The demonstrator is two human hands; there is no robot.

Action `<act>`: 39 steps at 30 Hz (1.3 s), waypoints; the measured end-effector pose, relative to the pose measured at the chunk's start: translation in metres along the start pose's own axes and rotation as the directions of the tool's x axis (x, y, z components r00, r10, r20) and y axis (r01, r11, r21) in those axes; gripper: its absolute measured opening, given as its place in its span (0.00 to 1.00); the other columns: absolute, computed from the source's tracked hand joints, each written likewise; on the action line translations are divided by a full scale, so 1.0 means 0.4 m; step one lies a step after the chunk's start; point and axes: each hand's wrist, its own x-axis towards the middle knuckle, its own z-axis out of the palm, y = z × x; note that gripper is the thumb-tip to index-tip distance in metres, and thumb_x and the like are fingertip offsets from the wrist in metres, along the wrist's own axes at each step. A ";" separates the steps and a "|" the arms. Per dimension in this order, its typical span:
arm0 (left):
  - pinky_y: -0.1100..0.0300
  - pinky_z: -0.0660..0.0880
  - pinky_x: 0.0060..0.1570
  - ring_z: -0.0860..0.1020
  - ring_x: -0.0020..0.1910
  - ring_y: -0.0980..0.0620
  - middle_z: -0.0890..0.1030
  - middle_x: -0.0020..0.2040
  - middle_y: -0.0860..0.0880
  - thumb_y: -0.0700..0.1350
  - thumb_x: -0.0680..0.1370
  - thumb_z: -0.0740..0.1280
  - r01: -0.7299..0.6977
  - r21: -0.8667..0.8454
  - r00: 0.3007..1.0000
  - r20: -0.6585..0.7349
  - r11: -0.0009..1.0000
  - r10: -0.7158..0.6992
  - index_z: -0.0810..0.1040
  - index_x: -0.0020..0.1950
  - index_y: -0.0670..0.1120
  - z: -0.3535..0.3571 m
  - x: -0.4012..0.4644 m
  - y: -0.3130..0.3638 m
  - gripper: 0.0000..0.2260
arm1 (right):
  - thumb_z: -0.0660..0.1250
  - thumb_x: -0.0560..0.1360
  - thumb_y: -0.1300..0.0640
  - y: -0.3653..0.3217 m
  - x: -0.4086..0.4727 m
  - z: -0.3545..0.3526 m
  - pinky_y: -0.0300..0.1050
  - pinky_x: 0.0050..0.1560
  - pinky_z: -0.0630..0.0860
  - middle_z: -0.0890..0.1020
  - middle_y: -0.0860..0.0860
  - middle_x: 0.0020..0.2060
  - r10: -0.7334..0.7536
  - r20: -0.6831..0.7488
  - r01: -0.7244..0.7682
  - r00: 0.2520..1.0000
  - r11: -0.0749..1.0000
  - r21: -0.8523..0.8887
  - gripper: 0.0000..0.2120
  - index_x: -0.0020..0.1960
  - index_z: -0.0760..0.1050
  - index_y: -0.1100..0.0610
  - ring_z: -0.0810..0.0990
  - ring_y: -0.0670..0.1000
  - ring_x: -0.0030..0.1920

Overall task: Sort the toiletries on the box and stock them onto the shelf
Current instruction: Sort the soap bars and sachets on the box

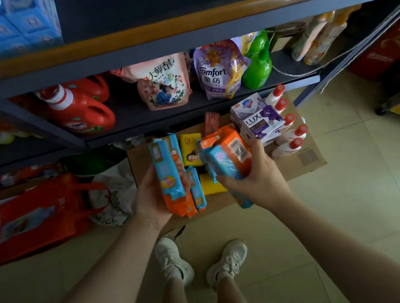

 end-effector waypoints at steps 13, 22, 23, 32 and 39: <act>0.52 0.81 0.42 0.82 0.47 0.46 0.84 0.48 0.44 0.49 0.54 0.78 0.017 0.345 1.000 -0.025 0.939 -0.009 0.84 0.49 0.44 -0.006 -0.014 0.082 0.24 | 0.59 0.63 0.30 -0.016 0.057 0.097 0.40 0.31 0.76 0.79 0.51 0.33 0.187 0.680 -0.705 0.709 0.175 0.687 0.29 0.39 0.82 0.54 0.77 0.50 0.27; 0.51 0.79 0.49 0.80 0.55 0.46 0.80 0.58 0.42 0.57 0.56 0.79 0.132 0.432 0.991 -0.059 0.892 -0.118 0.78 0.61 0.45 0.004 0.005 0.101 0.37 | 0.61 0.74 0.41 -0.043 0.081 0.166 0.43 0.33 0.79 0.83 0.52 0.35 0.284 0.676 -0.733 0.679 0.293 0.613 0.19 0.41 0.82 0.55 0.81 0.50 0.31; 0.50 0.78 0.51 0.79 0.56 0.45 0.79 0.61 0.42 0.57 0.59 0.78 0.113 0.505 0.990 -0.132 0.855 -0.053 0.73 0.65 0.46 0.002 0.013 0.102 0.37 | 0.66 0.70 0.42 -0.048 0.085 0.173 0.46 0.40 0.81 0.84 0.53 0.39 0.319 0.665 -0.737 0.675 0.326 0.592 0.17 0.47 0.80 0.55 0.82 0.52 0.36; 0.57 0.74 0.41 0.77 0.40 0.49 0.79 0.42 0.46 0.51 0.75 0.66 0.362 0.566 0.871 -0.488 0.741 -0.052 0.77 0.49 0.47 0.013 -0.001 0.139 0.09 | 0.61 0.78 0.54 -0.078 0.112 0.189 0.50 0.37 0.81 0.85 0.58 0.38 0.409 0.665 -0.773 0.625 0.203 0.601 0.10 0.52 0.75 0.60 0.85 0.55 0.36; 0.49 0.75 0.41 0.78 0.46 0.43 0.79 0.47 0.38 0.59 0.75 0.63 0.454 0.263 0.801 -0.539 0.851 -0.261 0.76 0.54 0.40 -0.012 0.006 0.157 0.22 | 0.58 0.80 0.54 -0.068 0.144 0.208 0.42 0.21 0.76 0.81 0.61 0.36 0.496 0.751 -0.830 0.436 -0.100 0.549 0.16 0.54 0.75 0.67 0.82 0.55 0.26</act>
